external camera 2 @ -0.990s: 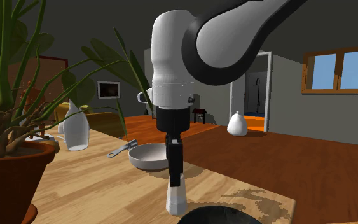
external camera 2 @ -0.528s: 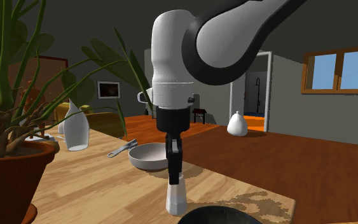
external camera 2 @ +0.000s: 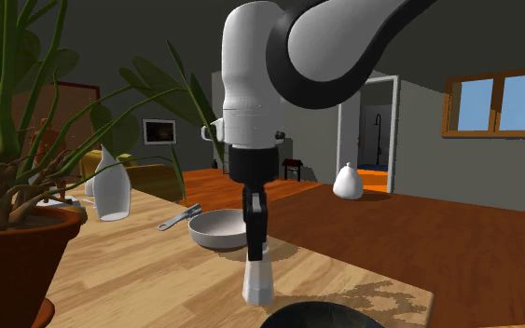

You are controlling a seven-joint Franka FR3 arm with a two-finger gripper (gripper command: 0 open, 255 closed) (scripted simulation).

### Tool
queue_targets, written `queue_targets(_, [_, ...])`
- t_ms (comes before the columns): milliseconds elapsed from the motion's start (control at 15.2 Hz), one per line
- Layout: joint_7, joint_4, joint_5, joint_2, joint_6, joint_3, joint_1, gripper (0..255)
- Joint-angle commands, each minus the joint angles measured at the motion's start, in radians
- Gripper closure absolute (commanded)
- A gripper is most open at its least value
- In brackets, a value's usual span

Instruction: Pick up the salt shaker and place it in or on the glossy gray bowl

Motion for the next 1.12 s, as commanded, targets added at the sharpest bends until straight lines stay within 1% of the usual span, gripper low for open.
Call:
queue_targets(0, [0.002,0.013,-0.002,-0.018,-0.031,0.005,0.000,255])
queue_targets(1056, [-0.005,0.155,0.003,-0.109,-0.263,0.033,0.003,255])
